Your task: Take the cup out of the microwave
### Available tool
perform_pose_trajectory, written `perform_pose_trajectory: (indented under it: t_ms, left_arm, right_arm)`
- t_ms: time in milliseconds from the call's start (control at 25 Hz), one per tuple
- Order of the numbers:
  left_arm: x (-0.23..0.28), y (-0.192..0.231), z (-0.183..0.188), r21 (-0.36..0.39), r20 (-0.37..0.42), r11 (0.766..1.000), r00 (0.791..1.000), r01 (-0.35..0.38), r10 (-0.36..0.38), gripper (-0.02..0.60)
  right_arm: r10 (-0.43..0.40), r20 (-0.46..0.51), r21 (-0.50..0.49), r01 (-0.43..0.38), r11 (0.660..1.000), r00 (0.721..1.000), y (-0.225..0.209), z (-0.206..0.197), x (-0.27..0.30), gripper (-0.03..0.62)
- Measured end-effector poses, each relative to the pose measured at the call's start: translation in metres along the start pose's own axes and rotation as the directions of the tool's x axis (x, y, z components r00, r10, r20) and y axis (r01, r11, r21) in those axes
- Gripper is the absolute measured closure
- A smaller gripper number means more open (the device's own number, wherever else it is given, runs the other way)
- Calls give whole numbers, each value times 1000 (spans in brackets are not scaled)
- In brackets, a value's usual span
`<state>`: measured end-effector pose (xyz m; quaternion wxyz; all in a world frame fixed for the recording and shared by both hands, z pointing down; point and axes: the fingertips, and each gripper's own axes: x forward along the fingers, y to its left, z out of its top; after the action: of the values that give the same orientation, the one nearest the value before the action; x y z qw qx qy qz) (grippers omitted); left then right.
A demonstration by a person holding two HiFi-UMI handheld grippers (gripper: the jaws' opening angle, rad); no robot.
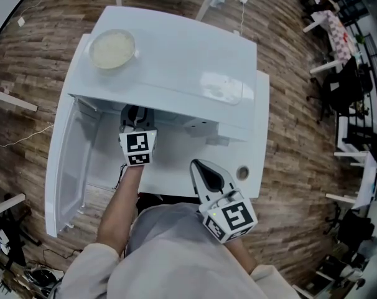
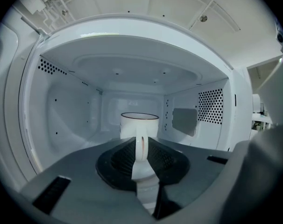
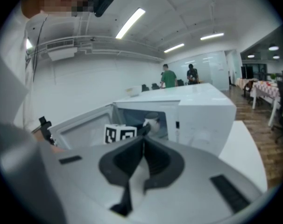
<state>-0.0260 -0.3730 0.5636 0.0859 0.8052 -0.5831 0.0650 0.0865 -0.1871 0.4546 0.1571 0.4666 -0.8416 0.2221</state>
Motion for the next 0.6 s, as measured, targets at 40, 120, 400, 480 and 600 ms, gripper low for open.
perform_pose_trajectory:
  t_ms: [40, 120, 400, 480, 600]
  left_arm:
    - [0, 0, 1, 5, 8, 1000, 1000, -2, 2, 511]
    - [-1, 2, 4, -1, 23, 1000, 1000, -6, 6, 512]
    - [-11, -2, 3, -19, 29, 1000, 1000, -2, 2, 514]
    - [-14, -3, 3, -27, 25, 1000, 1000, -1, 1, 514]
    - [-19, -5, 3, -31, 23, 1000, 1000, 4, -3, 514]
  right_arm:
    - [3, -3, -3, -3, 1000, 1000, 1, -1, 0, 571]
    - [9, -11, -8, -9, 1000, 1000, 2, -3, 0, 571]
    - [30, -21, -20, -31, 999, 999, 9, -8, -1, 571]
    - [34, -15, -22, -34, 999, 999, 11, -8, -2, 571]
    - [37, -8, -21, -37, 999, 999, 15, -9, -4, 571]
